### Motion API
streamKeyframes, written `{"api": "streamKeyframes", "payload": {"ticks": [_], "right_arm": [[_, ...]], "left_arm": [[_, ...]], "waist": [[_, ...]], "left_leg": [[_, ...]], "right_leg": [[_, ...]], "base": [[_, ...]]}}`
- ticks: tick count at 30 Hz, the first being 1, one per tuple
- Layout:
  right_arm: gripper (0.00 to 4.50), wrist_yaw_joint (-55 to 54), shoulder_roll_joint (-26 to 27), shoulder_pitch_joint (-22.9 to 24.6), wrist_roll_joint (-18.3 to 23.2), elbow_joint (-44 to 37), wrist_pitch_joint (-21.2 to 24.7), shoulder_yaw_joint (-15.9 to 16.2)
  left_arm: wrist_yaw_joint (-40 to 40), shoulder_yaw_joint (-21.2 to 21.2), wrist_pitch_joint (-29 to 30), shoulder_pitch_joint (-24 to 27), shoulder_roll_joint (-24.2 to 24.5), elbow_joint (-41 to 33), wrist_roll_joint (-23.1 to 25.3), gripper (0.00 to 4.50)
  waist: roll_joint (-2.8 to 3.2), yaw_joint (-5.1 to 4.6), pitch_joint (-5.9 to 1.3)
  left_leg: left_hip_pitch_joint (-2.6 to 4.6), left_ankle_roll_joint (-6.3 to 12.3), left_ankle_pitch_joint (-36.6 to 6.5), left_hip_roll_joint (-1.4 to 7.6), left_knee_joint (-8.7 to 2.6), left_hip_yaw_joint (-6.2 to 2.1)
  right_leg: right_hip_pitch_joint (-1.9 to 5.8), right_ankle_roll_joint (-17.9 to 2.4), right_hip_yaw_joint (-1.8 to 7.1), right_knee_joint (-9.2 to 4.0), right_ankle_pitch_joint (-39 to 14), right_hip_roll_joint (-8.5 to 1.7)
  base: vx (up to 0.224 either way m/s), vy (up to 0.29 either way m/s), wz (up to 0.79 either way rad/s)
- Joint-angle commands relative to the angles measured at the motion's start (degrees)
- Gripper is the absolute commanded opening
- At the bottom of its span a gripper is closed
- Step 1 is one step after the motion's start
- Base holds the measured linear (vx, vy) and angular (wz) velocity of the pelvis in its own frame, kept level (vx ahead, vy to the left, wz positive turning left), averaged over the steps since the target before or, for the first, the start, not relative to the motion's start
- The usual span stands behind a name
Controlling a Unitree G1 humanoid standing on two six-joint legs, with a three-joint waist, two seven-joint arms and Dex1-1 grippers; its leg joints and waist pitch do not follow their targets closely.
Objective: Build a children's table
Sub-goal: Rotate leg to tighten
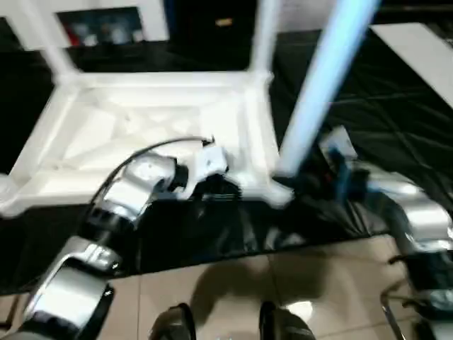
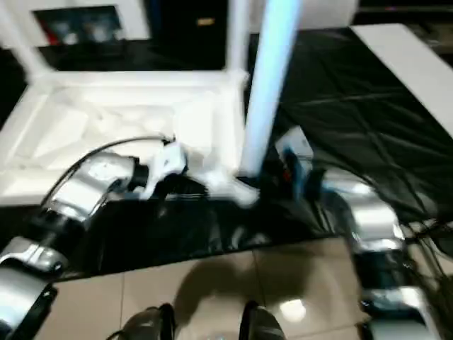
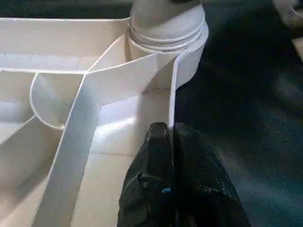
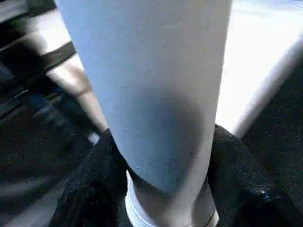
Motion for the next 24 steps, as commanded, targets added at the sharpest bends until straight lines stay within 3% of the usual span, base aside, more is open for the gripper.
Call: {"api": "streamKeyframes", "payload": {"ticks": [1,3,4,6,7,10,11,13,16,18,19,21,24], "right_arm": [[2.04,-9.9,6.3,-0.5,-2.2,1.7,7.2,3.2],[2.04,-12.4,7.9,-1.0,-2.4,2.0,7.8,2.9],[2.04,-17.0,10.8,-1.6,-3.0,2.6,6.5,2.3],[2.04,-18.4,11.5,-1.7,-3.5,3.0,5.6,2.2],[2.37,-21.4,13.5,-2.3,-4.3,4.6,1.6,1.1],[2.72,-24.1,15.3,-2.8,-4.9,6.4,-2.9,0.1],[2.72,-25.5,16.6,-3.2,-4.8,6.7,-4.0,-1.1],[2.92,-25.3,16.8,-3.4,-4.5,6.5,-4.5,-1.7],[3.19,-22.1,14.8,-2.4,-4.5,4.6,-4.3,-0.7],[3.26,-18.9,12.7,-1.5,-4.3,3.4,-4.2,0.2],[3.51,-17.7,11.9,-1.2,-4.3,2.9,-4.4,0.6],[3.51,-15.2,10.0,-0.4,-3.7,2.3,-4.8,0.5],[3.79,-5.9,2.4,1.6,-2.1,1.9,-8.6,-1.3]], "left_arm": [[7.7,-0.6,3.7,-0.7,-4.8,1.1,0.2,0.00],[9.7,0.1,4.6,-1.0,-5.7,1.5,0.3,0.00],[13.8,1.5,6.1,-1.8,-7.4,2.0,0.5,0.00],[14.8,2.0,6.5,-2.0,-7.9,2.1,0.5,0.00],[17.6,2.8,7.1,-2.5,-9.0,2.0,1.3,0.00],[19.9,3.3,7.3,-2.9,-10.0,1.9,1.6,0.00],[20.5,3.0,7.5,-3.1,-10.2,1.7,2.2,0.00],[20.3,2.6,7.1,-3.0,-10.0,1.6,2.6,0.00],[19.3,2.3,6.6,-2.3,-9.5,1.0,2.4,0.00],[18.5,2.2,6.2,-2.0,-8.9,0.7,2.4,0.00],[18.2,2.1,5.9,-1.8,-8.7,0.7,2.4,0.00],[17.4,1.8,4.9,-1.5,-8.2,0.7,2.6,0.00],[12.0,0.7,-0.2,-0.1,-5.4,1.4,2.8,0.00]], "waist": [[-0.68,-0.12,-4.01],[-0.95,-0.63,-4.00],[-0.94,-0.65,-4.03],[-0.83,-0.75,-4.00],[-0.80,-0.76,-4.01],[-0.72,-0.90,-4.17],[-0.25,-0.80,-4.24],[-0.31,-0.69,-4.42],[-0.29,-0.45,-4.65],[-0.42,-0.23,-4.80],[-0.47,-0.18,-4.85],[-0.69,-0.09,-4.80],[-0.73,0.38,-4.92]], "left_leg": [[0.73,0.81,-17.0,0.74,-4.26,-1.14],[0.82,0.47,-18.1,0.54,-4.29,-1.18],[0.92,0.70,-18.4,0.62,-4.30,-1.20],[0.93,0.76,-18.5,0.66,-4.36,-1.18],[1.03,0.92,-19.3,0.73,-4.54,-1.24],[0.90,1.15,-19.0,0.85,-4.66,-1.17],[1.20,1.42,-19.4,0.95,-4.72,-1.03],[0.94,1.73,-18.4,0.97,-4.73,-0.95],[0.98,2.69,-16.2,1.00,-4.43,-0.60],[1.09,3.74,-15.2,1.00,-4.18,-0.34],[1.00,4.22,-14.5,0.98,-4.06,-0.31],[0.81,4.83,-14.0,0.82,-3.94,-0.22],[0.82,5.95,-12.9,0.89,-3.77,-0.15]], "right_leg": [[3.01,-5.8,1.05,-5.03,-33.5,-2.07],[2.94,-5.0,0.91,-5.45,-34.8,-2.04],[2.87,-4.5,0.93,-5.64,-35.0,-2.20],[2.68,-4.7,0.89,-5.70,-34.4,-2.09],[2.74,-4.5,0.81,-5.78,-33.8,-2.08],[2.82,-5.2,0.80,-5.77,-30.7,-2.14],[2.71,-6.4,0.94,-5.68,-27.6,-1.87],[3.06,-7.9,1.07,-5.08,-23.3,-1.84],[3.38,-10.3,1.32,-4.42,-16.9,-1.75],[3.48,-11.1,1.39,-4.32,-15.3,-1.75],[3.53,-11.6,1.44,-4.24,-15.2,-1.84],[3.70,-11.1,1.40,-4.48,-16.7,-1.89],[3.77,-10.6,1.35,-4.59,-17.6,-1.94]], "base": [[0.000,0.000,0.00],[0.000,0.000,0.00],[0.000,0.000,0.00],[0.000,0.000,0.00],[0.000,0.000,0.00],[0.000,0.000,0.00],[0.000,0.000,0.00],[0.000,0.000,0.00],[0.000,0.000,0.00],[0.000,0.000,0.00],[0.000,0.000,0.00],[0.000,0.000,0.00],[0.000,0.000,0.00]]}}
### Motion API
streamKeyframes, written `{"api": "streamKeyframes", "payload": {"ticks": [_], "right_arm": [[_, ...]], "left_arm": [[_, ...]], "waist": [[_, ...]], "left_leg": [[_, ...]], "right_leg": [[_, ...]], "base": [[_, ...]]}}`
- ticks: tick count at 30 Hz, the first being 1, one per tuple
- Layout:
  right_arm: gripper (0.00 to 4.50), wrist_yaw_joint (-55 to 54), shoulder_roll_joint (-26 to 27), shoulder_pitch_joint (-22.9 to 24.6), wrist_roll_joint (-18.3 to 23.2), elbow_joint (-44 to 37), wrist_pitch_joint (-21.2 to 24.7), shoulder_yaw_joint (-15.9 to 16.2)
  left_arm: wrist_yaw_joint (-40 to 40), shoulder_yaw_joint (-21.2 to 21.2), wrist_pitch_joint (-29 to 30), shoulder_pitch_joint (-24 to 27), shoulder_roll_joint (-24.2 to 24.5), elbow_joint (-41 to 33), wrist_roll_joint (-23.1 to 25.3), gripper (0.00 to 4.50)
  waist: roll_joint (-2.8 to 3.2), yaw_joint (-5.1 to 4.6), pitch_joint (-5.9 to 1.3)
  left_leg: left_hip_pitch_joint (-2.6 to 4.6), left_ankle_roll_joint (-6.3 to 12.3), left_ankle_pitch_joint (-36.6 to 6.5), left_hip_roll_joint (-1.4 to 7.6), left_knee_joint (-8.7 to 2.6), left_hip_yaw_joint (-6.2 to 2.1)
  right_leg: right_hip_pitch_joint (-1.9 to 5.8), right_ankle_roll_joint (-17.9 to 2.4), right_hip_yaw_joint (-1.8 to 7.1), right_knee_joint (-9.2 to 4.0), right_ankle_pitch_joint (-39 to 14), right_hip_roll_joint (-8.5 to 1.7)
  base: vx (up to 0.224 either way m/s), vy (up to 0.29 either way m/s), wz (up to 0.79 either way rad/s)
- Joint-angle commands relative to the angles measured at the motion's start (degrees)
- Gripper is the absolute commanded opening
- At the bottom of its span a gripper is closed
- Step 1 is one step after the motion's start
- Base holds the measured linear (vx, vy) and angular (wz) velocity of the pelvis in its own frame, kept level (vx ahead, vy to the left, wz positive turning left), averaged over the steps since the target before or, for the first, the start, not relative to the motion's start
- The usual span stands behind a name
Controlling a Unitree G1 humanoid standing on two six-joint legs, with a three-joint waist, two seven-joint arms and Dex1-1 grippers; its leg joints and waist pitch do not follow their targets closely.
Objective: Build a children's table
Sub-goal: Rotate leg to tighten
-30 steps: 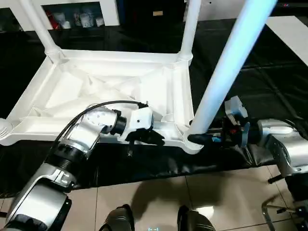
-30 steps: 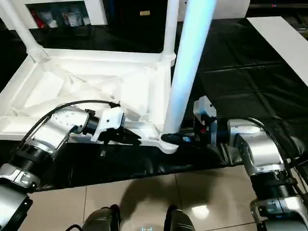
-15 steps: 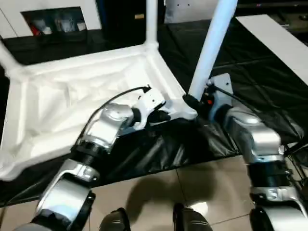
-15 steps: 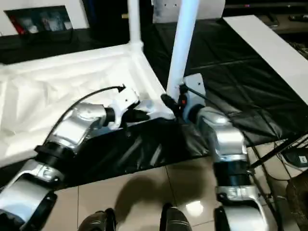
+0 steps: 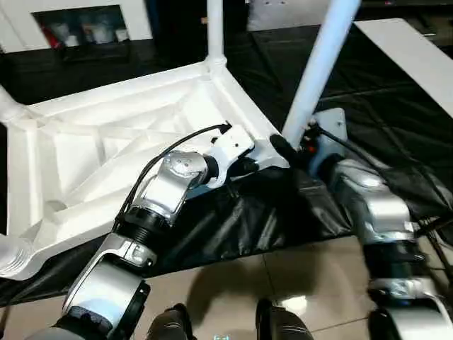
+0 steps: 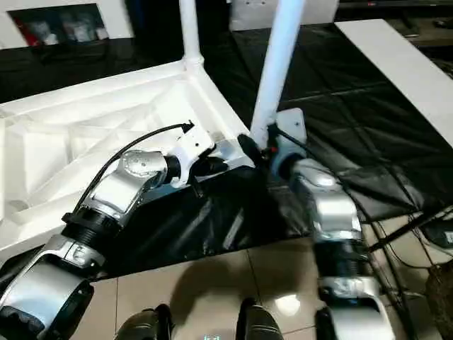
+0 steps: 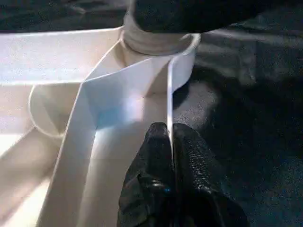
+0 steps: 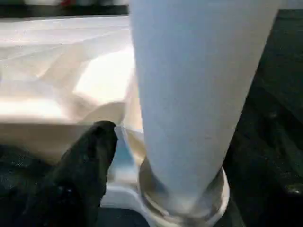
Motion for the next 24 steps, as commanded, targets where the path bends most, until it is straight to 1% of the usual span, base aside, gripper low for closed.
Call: {"api": "streamKeyframes", "payload": {"ticks": [1,2,3,4,5,6,8,9,10,14,15,16,17,18,19,20,21,22,23,24], "right_arm": [[3.90,6.1,-1.4,1.5,1.6,-0.5,-1.0,1.3],[3.99,9.7,-3.9,1.8,1.8,-0.6,-1.6,1.5],[3.99,13.0,-6.2,2.1,2.2,-0.8,-1.9,1.6],[3.99,13.9,-6.8,2.1,2.3,-0.8,-1.9,1.6],[3.99,17.2,-8.6,2.3,3.1,-0.7,-2.4,1.2],[3.99,18.2,-9.1,2.3,3.3,-0.6,-2.9,1.1],[3.99,20.9,-10.5,2.8,3.4,-0.5,-5.2,1.3],[3.99,22.7,-11.2,3.1,3.7,-0.2,-6.9,1.4],[3.99,26.2,-12.4,3.7,4.7,0.4,-9.4,1.6],[3.99,30.6,-13.8,4.1,5.9,1.2,-11.2,2.2],[3.99,32.6,-14.1,4.2,6.4,1.6,-11.4,2.3],[3.99,33.8,-14.4,4.2,6.7,1.6,-11.6,2.5],[3.99,35.6,-14.7,4.3,7.0,1.7,-11.7,2.9],[3.83,37.3,-15.0,4.3,7.2,2.0,-12.1,3.4],[3.83,38.4,-15.1,4.1,7.3,2.3,-12.3,3.7],[3.73,39.3,-15.2,3.9,7.3,2.8,-12.6,4.0],[3.55,40.2,-15.3,3.8,7.4,3.0,-12.9,4.4],[3.55,41.3,-15.4,3.6,7.7,3.4,-12.9,4.7],[3.55,42.2,-15.5,3.5,7.8,3.6,-12.9,5.1],[3.46,43.4,-15.7,3.4,7.8,3.8,-13.0,5.7]], "left_arm": [[-2.2,-0.1,-2.9,1.2,1.2,0.9,-0.1,0.00],[-3.8,-0.7,-5.5,1.3,2.1,1.4,0.0,0.00],[-5.3,-1.2,-7.7,1.5,2.8,1.9,0.0,0.00],[-5.7,-1.3,-8.1,1.6,3.0,2.1,0.0,0.00],[-7.7,-1.9,-10.3,2.0,3.8,2.5,-0.1,0.00],[-8.5,-2.0,-11.1,2.1,4.0,2.6,-0.3,0.00],[-11.2,-2.3,-11.5,2.6,4.5,2.3,-1.2,0.00],[-14.5,-2.6,-12.6,3.1,5.1,1.7,-2.3,0.00],[-18.7,-3.3,-13.5,3.7,6.3,0.9,-3.4,0.00],[-25.3,-5.2,-17.4,4.2,8.5,0.7,-3.9,0.00],[-27.3,-5.6,-18.4,4.3,9.1,0.9,-4.1,0.00],[-28.4,-5.9,-18.8,4.5,9.4,0.8,-4.2,0.00],[-29.8,-6.3,-19.5,4.5,9.8,0.8,-4.3,0.00],[-31.0,-6.5,-20.2,4.5,10.0,1.0,-4.3,0.00],[-31.9,-6.6,-20.5,4.4,10.1,1.0,-4.4,0.00],[-32.6,-6.7,-20.8,4.3,10.1,1.1,-4.4,0.00],[-33.0,-6.9,-21.0,4.2,10.2,1.1,-4.3,0.00],[-33.4,-7.0,-21.3,4.0,10.2,1.3,-4.3,0.00],[-33.6,-6.9,-21.5,3.9,10.2,1.5,-4.3,0.00],[-33.7,-6.9,-21.7,3.7,10.1,1.7,-4.4,0.00]], "waist": [[-0.72,0.30,-4.92],[-0.84,0.31,-4.96],[-1.01,0.23,-5.14],[-0.87,0.23,-5.23],[-0.84,0.15,-5.24],[-0.87,0.13,-5.26],[-0.79,0.15,-5.09],[-0.92,0.19,-5.05],[-1.05,0.40,-5.05],[-0.78,0.94,-5.09],[-0.64,1.14,-5.09],[-0.64,1.35,-5.18],[-0.74,1.41,-5.22],[-0.75,1.58,-5.24],[-0.69,1.81,-5.26],[-0.85,1.89,-5.33],[-0.79,2.12,-5.30],[-0.95,2.22,-5.38],[-0.94,2.26,-5.38],[-1.04,2.32,-5.41]], "left_leg": [[0.51,6.27,-11.8,0.90,-2.97,-0.32],[0.46,6.41,-11.3,0.93,-2.97,-0.34],[0.24,6.67,-10.5,0.84,-2.78,-0.38],[0.30,7.34,-9.8,0.90,-2.70,-0.37],[0.26,7.80,-9.4,0.86,-2.58,-0.33],[0.38,7.92,-9.4,0.93,-2.56,-0.26],[0.49,8.02,-10.4,1.02,-2.60,-0.17],[0.62,7.77,-11.1,1.17,-2.63,-0.14],[0.61,7.60,-11.4,1.26,-2.68,-0.18],[0.87,7.38,-11.6,1.61,-2.77,-0.15],[1.04,7.38,-11.8,1.74,-2.78,-0.07],[1.00,7.36,-11.8,1.75,-2.73,-0.11],[1.00,7.47,-11.6,1.78,-2.73,-0.07],[0.95,7.65,-11.5,1.81,-2.70,-0.10],[0.97,7.73,-11.3,1.87,-2.64,-0.08],[0.98,7.73,-11.1,1.87,-2.60,-0.04],[0.97,7.61,-11.1,1.88,-2.59,-0.03],[0.94,7.56,-11.0,1.82,-2.56,-0.05],[0.93,7.50,-10.9,1.83,-2.55,-0.06],[0.93,7.47,-10.8,1.79,-2.51,-0.03]], "right_leg": [[4.04,-10.4,1.54,-3.40,-18.0,-2.05],[4.05,-10.6,1.46,-3.36,-17.8,-2.05],[4.34,-10.7,1.38,-3.14,-16.8,-1.97],[4.34,-11.2,1.39,-3.02,-15.3,-1.95],[4.32,-12.0,1.30,-2.97,-14.4,-1.83],[4.27,-12.3,1.34,-2.91,-14.1,-1.85],[4.09,-12.6,1.34,-3.09,-15.8,-1.95],[3.94,-12.6,1.32,-3.24,-17.3,-2.00],[3.97,-12.3,1.31,-3.27,-18.7,-2.17],[3.72,-12.9,1.39,-3.03,-18.6,-2.05],[3.59,-13.3,1.44,-2.98,-18.1,-2.06],[3.65,-13.6,1.40,-2.75,-17.3,-1.98],[3.70,-13.8,1.45,-2.70,-16.8,-2.01],[3.73,-14.0,1.45,-2.56,-16.2,-2.06],[3.71,-14.2,1.52,-2.51,-16.0,-2.12],[3.73,-14.2,1.54,-2.47,-15.8,-2.14],[3.70,-14.2,1.57,-2.46,-16.1,-2.23],[3.79,-14.0,1.54,-2.46,-16.5,-2.27],[3.78,-14.0,1.58,-2.43,-16.6,-2.30],[3.80,-13.8,1.57,-2.45,-17.0,-2.28]], "base": [[0.000,0.000,0.00],[0.000,0.000,0.00],[0.000,0.000,0.00],[0.000,0.000,0.00],[0.000,0.000,0.00],[0.000,0.000,0.00],[0.000,0.000,0.00],[0.000,0.000,0.00],[0.000,0.000,0.00],[0.000,0.000,0.00],[0.000,0.000,0.00],[0.000,0.000,0.00],[0.000,0.000,0.00],[0.000,0.000,0.00],[0.000,0.000,0.00],[0.000,0.000,0.00],[0.000,0.000,0.00],[0.000,0.000,0.00],[0.000,0.000,0.00],[0.000,0.000,0.00]]}}
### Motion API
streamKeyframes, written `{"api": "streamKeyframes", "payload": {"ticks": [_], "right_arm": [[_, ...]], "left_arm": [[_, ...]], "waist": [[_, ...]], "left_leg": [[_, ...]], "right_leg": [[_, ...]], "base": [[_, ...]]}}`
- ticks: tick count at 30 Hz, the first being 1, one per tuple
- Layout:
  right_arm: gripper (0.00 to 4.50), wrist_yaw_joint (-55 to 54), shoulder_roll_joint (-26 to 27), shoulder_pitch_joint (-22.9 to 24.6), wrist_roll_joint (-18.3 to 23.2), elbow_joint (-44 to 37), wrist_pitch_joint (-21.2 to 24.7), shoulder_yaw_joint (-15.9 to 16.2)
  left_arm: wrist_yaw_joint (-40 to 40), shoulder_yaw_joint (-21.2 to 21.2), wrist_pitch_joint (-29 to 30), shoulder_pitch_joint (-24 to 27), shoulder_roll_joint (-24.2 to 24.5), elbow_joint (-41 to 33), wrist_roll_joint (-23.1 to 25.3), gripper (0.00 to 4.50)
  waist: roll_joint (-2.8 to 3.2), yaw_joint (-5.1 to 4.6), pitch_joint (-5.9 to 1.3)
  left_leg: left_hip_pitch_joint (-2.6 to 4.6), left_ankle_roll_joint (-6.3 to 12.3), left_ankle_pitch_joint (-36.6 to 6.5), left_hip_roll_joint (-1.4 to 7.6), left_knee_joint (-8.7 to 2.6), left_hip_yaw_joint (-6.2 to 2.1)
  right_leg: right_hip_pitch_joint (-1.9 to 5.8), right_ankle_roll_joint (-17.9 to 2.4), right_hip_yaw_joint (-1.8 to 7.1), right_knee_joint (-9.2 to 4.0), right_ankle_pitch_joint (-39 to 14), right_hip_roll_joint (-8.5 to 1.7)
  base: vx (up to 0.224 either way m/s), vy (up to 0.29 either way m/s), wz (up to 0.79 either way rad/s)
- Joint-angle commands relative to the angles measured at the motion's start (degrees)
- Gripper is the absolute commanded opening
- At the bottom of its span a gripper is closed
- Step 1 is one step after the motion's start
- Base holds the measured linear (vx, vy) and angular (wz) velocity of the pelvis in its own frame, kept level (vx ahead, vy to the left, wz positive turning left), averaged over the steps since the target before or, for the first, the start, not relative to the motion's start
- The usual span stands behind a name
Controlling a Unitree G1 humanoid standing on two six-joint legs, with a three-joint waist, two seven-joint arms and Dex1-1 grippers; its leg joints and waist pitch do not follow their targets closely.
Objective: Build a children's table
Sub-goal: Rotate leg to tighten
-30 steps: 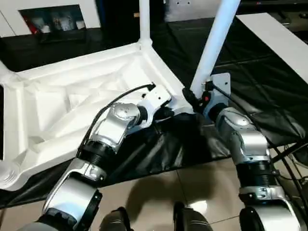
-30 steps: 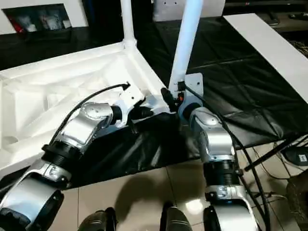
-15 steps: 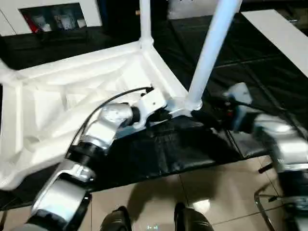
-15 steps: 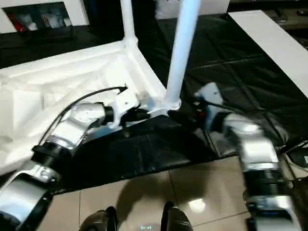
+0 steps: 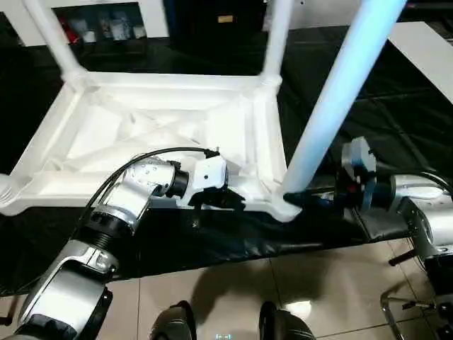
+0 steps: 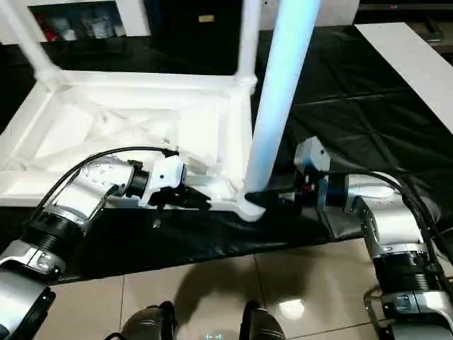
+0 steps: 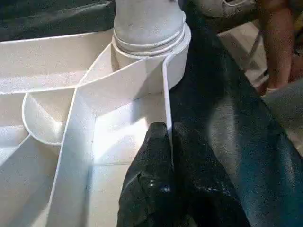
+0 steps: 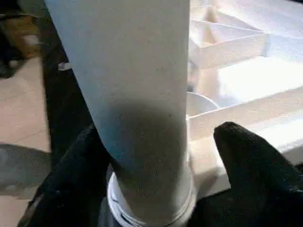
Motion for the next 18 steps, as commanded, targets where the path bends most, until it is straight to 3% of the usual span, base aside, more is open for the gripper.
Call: {"api": "streamKeyframes", "payload": {"ticks": [1,10,18], "right_arm": [[3.36,2.4,-1.1,-0.3,0.2,0.7,-0.6,1.1],[2.50,6.4,-1.2,-1.7,0.2,2.5,0.2,2.8],[2.06,5.6,-0.8,-1.9,0.9,2.6,2.7,3.0]], "left_arm": [[-3.0,-3.3,-1.1,0.4,-0.6,0.5,0.5,0.00],[-3.9,-2.9,-2.2,0.1,-1.0,1.5,0.4,0.00],[-1.7,-2.4,-0.4,0.2,-1.4,2.3,0.8,0.00]], "waist": [[-1.15,-0.25,-5.37],[-1.42,-0.17,-5.55],[-1.48,-0.14,-5.40]], "left_leg": [[1.08,7.27,-10.6,1.73,-2.77,-0.12],[0.95,7.23,-10.4,1.65,-2.57,-0.16],[0.89,6.39,-11.7,1.58,-2.57,-0.30]], "right_leg": [[3.86,-13.9,1.59,-2.55,-16.8,-2.21],[3.87,-13.4,1.57,-2.54,-18.1,-2.22],[3.76,-12.1,1.57,-2.79,-21.8,-2.25]], "base": [[0.000,0.000,0.00],[0.000,0.000,0.00],[0.000,0.000,0.00]]}}
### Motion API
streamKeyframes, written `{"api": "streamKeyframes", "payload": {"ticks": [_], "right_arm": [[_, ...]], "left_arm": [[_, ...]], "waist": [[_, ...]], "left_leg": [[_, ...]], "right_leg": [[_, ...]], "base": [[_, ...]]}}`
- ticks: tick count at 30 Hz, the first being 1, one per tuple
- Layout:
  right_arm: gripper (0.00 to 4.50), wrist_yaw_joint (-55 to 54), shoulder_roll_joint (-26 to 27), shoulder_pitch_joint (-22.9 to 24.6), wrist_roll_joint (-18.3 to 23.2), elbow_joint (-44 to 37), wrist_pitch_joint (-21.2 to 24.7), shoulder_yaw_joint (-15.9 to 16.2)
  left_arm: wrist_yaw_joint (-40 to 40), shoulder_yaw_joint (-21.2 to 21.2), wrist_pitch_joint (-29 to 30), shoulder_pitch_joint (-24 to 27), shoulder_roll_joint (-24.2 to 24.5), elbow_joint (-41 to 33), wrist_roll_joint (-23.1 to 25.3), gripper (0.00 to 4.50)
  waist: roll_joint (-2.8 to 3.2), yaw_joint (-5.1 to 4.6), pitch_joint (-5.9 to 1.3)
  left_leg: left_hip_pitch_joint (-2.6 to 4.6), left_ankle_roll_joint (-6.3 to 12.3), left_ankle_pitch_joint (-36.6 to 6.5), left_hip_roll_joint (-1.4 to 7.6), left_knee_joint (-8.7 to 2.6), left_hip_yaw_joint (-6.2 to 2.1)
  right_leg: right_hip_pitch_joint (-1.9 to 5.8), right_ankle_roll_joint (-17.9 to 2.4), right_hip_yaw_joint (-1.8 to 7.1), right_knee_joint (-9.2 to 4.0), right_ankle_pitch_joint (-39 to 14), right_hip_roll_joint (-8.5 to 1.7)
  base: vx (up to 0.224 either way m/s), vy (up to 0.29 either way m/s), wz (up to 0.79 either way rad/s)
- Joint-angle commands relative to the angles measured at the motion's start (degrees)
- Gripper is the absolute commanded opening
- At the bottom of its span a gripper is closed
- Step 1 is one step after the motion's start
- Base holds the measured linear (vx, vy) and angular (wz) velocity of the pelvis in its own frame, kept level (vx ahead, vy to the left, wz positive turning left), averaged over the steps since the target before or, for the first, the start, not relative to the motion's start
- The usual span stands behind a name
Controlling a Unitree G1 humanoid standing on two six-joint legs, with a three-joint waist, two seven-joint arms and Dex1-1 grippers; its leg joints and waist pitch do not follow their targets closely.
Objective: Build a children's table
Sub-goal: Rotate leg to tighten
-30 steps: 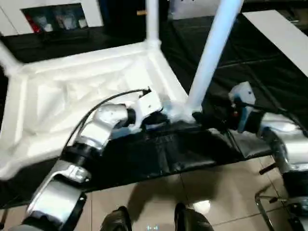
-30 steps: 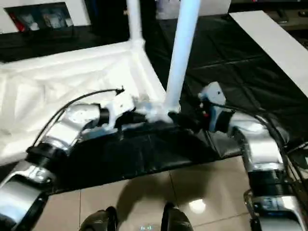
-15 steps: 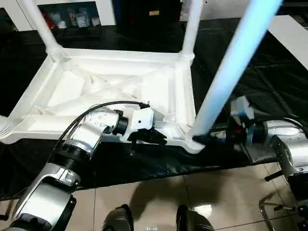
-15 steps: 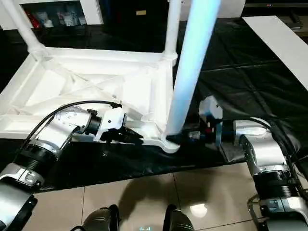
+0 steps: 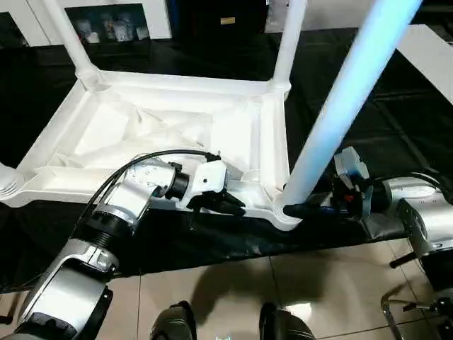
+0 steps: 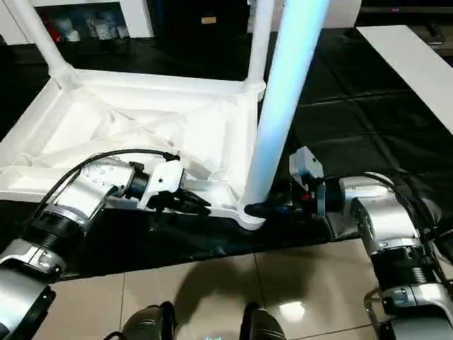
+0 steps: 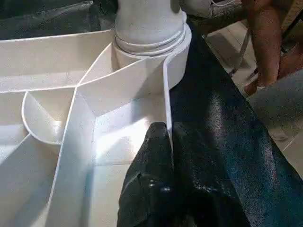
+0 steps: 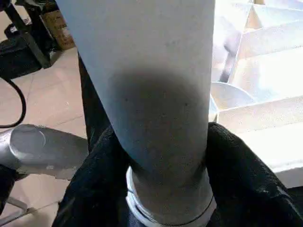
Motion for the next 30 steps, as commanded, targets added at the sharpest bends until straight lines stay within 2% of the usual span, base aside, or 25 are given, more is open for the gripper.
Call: {"api": "streamKeyframes", "payload": {"ticks": [1,2,3,5,6,7,9,10,12,13,14,15,16,17,18,19,21,22,23,24,27,29,30], "right_arm": [[2.03,-0.9,0.3,0.1,1.1,-1.2,3.0,-0.1],[2.03,-2.6,0.7,0.5,1.6,-2.3,5.1,-0.5],[2.01,-6.0,1.7,1.5,2.3,-4.4,8.8,-1.1],[2.01,-7.2,2.0,1.8,2.4,-5.0,9.8,-1.3],[2.01,-9.4,2.9,2.2,2.4,-6.2,11.3,-1.4],[2.01,-14.9,5.2,2.5,2.1,-7.7,14.9,-1.9],[2.01,-19.8,7.3,2.3,1.3,-8.2,17.2,-2.3],[2.01,-23.0,8.6,2.1,-0.1,-8.1,17.1,-2.4],[2.01,-29.8,11.4,1.4,-3.3,-7.5,17.5,-2.3],[2.00,-34.8,13.4,0.7,-4.9,-6.6,18.9,-2.8],[2.00,-39.3,15.4,-0.3,-5.8,-5.3,20.2,-3.6],[2.00,-46.3,19.2,-2.2,-5.6,-3.2,22.6,-5.7],[1.99,-47.7,20.0,-2.7,-5.2,-2.7,23.2,-6.3],[1.99,-48.9,20.7,-3.3,-5.3,-1.8,23.1,-6.5],[1.99,-51.4,22.0,-4.4,-5.8,-0.4,23.2,-6.9],[1.99,-52.4,22.5,-4.7,-6.0,0.0,23.2,-7.0],[1.99,-56.2,23.9,-6.3,-7.4,2.8,21.0,-7.3],[1.99,-60.5,26.0,-8.0,-9.0,6.2,17.1,-7.9],[2.54,-62.1,26.7,-8.4,-9.5,7.3,15.2,-8.3],[2.54,-62.7,27.5,-8.6,-9.4,8.2,13.0,-9.0],[2.79,-63.9,28.8,-8.8,-9.4,8.6,10.6,-10.3],[3.05,-63.3,28.2,-8.3,-9.5,7.9,9.6,-10.1],[3.05,-61.9,27.1,-7.6,-9.3,6.7,9.1,-9.9]], "left_arm": [[0.7,-1.8,1.7,0.6,-1.2,0.7,1.3,0.00],[2.4,-1.0,3.5,0.5,-2.0,0.5,1.0,0.00],[6.0,0.3,6.9,0.3,-3.5,-0.4,0.5,0.00],[7.2,0.6,7.9,0.3,-4.0,-0.7,0.5,0.00],[9.6,1.2,9.2,0.1,-5.0,-0.9,0.5,0.00],[13.9,2.2,12.1,-0.3,-6.9,-1.4,0.7,0.00],[16.9,2.9,14.7,-0.6,-8.3,-1.8,0.7,0.00],[18.5,3.3,16.1,-1.0,-9.1,-1.8,0.7,0.00],[22.3,4.2,18.8,-2.0,-10.8,-1.5,1.1,0.00],[24.5,4.8,20.3,-2.5,-11.8,-1.3,1.4,0.00],[26.6,5.4,21.8,-3.2,-12.8,-0.9,1.8,0.00],[29.8,6.0,24.1,-4.2,-14.1,-0.5,2.3,0.00],[30.5,6.2,24.5,-4.5,-14.4,-0.4,2.4,0.00],[31.4,6.5,24.8,-4.8,-14.8,-0.2,2.3,0.00],[33.1,7.2,25.6,-5.3,-15.5,0.1,2.3,0.00],[33.8,7.5,26.0,-5.5,-15.8,0.1,2.4,0.00],[36.4,7.9,26.7,-6.1,-16.7,0.3,2.9,0.00],[39.1,8.1,27.5,-6.6,-17.5,0.2,3.8,0.00],[40.0,8.2,27.9,-6.6,-17.9,-0.1,4.0,0.00],[40.3,8.1,28.2,-6.5,-18.2,-0.7,4.2,0.00],[40.1,7.5,28.9,-5.8,-18.6,-2.2,4.3,0.00],[39.7,7.3,28.6,-5.4,-18.4,-2.5,4.2,0.00],[39.1,7.0,27.9,-5.1,-17.8,-2.3,4.2,0.00]], "waist": [[-1.49,-0.27,-5.38],[-1.49,-0.21,-5.37],[-1.31,-0.31,-4.93],[-1.53,-0.45,-4.82],[-1.63,-0.58,-4.65],[-1.58,-0.67,-4.52],[-1.57,-0.95,-4.43],[-1.74,-1.28,-4.19],[-1.55,-2.06,-4.27],[-1.71,-2.67,-4.15],[-1.62,-2.87,-4.12],[-1.14,-3.40,-4.22],[-1.14,-3.90,-4.06],[-1.08,-3.97,-4.15],[-0.28,-4.07,-4.43],[-0.38,-4.23,-4.45],[-0.15,-4.40,-4.32],[-0.28,-4.59,-4.54],[-0.29,-4.81,-4.40],[-0.62,-4.83,-4.52],[-0.39,-4.53,-4.66],[-0.48,-4.40,-4.80],[-0.34,-4.27,-4.81]], "left_leg": [[0.87,6.39,-11.5,1.50,-3.04,-0.25],[0.87,6.32,-11.4,1.55,-3.05,-0.29],[0.80,5.97,-12.1,1.47,-3.22,-0.27],[0.83,5.03,-13.4,1.31,-3.33,-0.42],[0.84,4.48,-14.4,1.16,-3.39,-0.52],[1.06,3.97,-15.1,1.14,-3.48,-0.58],[1.11,3.07,-16.0,0.94,-3.61,-0.87],[0.83,2.44,-16.4,0.72,-3.77,-1.07],[0.80,1.95,-17.1,0.60,-3.86,-1.28],[0.56,1.83,-17.7,0.42,-3.89,-1.39],[0.60,1.69,-17.7,0.36,-3.90,-1.40],[0.52,1.39,-17.7,0.26,-4.03,-1.61],[0.24,0.82,-18.4,0.13,-4.17,-1.93],[0.46,0.73,-18.9,0.12,-4.16,-2.02],[0.90,1.17,-19.4,0.41,-4.26,-2.09],[0.48,1.56,-19.4,0.55,-4.55,-2.29],[0.84,1.77,-20.7,0.80,-4.74,-2.19],[1.15,1.46,-21.4,0.88,-4.62,-2.10],[1.09,1.48,-21.7,0.83,-4.66,-2.11],[1.19,1.74,-21.5,0.80,-4.52,-1.90],[1.12,2.89,-18.8,0.84,-4.45,-1.57],[1.06,3.66,-17.3,0.73,-4.28,-1.38],[1.13,4.14,-16.4,0.74,-4.19,-1.20]], "right_leg": [[3.82,-12.2,1.56,-3.31,-21.8,-2.10],[3.78,-12.1,1.59,-3.31,-21.9,-2.15],[3.65,-12.0,1.63,-3.50,-22.7,-1.94],[3.67,-10.7,1.57,-3.81,-26.5,-2.06],[3.57,-9.5,1.55,-4.19,-29.7,-2.16],[3.26,-8.3,1.61,-4.49,-32.1,-2.05],[3.13,-6.7,1.37,-5.05,-35.8,-2.17],[3.20,-5.2,1.17,-5.32,-38.0,-2.24],[3.12,-4.1,0.97,-5.53,-39.1,-2.24],[3.22,-3.5,0.69,-5.84,-40.1,-2.15],[3.19,-3.3,0.63,-5.96,-40.4,-2.16],[3.33,-3.2,0.35,-6.10,-40.4,-2.16],[3.53,-2.8,-0.12,-6.28,-41.1,-2.17],[3.60,-2.5,-0.31,-6.52,-41.3,-2.23],[3.55,-3.4,-0.31,-6.71,-38.2,-2.32],[4.06,-4.6,-0.65,-6.51,-34.3,-2.17],[3.76,-6.4,-0.72,-6.45,-30.6,-2.11],[3.65,-7.7,-0.64,-6.16,-28.7,-2.28],[3.66,-8.1,-0.63,-6.23,-28.4,-2.28],[3.71,-8.6,-0.50,-6.21,-27.7,-2.41],[3.92,-10.3,-0.06,-5.73,-23.4,-2.36],[4.09,-10.9,0.03,-5.46,-21.4,-2.29],[4.02,-11.3,0.14,-5.38,-19.9,-2.19]], "base": [[0.000,0.000,0.00],[0.000,0.000,0.00],[0.000,0.000,0.00],[0.000,0.000,0.00],[0.000,0.000,0.00],[0.000,0.000,0.00],[0.000,0.000,0.00],[0.000,0.000,0.00],[0.000,0.000,0.00],[0.000,0.000,0.00],[0.000,0.000,0.00],[0.000,0.000,0.00],[0.000,0.000,0.00],[0.000,0.000,0.00],[0.000,0.000,0.00],[0.000,0.000,0.00],[0.000,0.000,0.00],[0.000,0.000,0.00],[0.000,0.000,0.00],[0.000,0.000,0.00],[0.000,0.000,0.00],[0.000,0.000,0.00],[0.000,0.000,0.00]]}}
